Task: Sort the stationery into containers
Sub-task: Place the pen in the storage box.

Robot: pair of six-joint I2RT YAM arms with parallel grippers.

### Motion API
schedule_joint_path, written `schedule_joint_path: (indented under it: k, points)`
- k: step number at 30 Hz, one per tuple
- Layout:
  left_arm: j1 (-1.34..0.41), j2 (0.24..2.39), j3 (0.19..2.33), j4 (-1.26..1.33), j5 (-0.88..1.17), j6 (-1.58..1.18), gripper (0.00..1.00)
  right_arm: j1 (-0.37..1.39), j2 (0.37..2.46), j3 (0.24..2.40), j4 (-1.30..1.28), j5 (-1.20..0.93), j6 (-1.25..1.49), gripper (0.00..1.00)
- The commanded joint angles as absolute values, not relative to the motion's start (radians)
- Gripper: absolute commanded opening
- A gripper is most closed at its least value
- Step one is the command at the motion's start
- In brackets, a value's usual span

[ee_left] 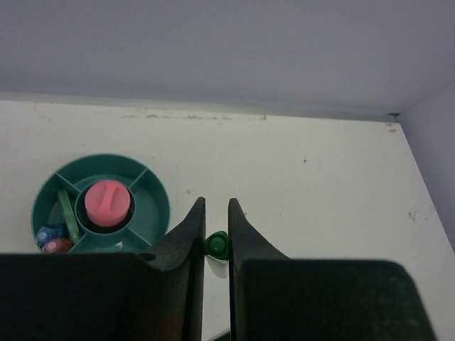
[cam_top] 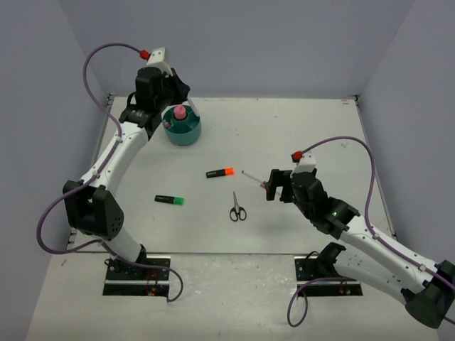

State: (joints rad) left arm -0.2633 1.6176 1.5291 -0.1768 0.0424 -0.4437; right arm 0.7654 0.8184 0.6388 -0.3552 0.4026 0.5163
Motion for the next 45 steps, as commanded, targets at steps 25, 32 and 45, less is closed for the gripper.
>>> schedule_joint_path:
  k: [25, 32, 45]
  points:
    - [-0.145, 2.105, 1.883, -0.066, -0.126, -0.323, 0.00, 0.764, 0.807, 0.663, -0.342, 0.398, 0.522, 0.99]
    - [-0.143, 2.135, 1.888, -0.092, -0.127, -0.329, 0.01, 0.764, 0.811, 0.664, -0.345, 0.400, 0.522, 0.99]
    - [-0.139, 2.045, 1.870, -0.166, -0.168, -0.401, 0.85, 0.764, 0.838, 0.666, -0.339, 0.404, 0.517, 0.99]
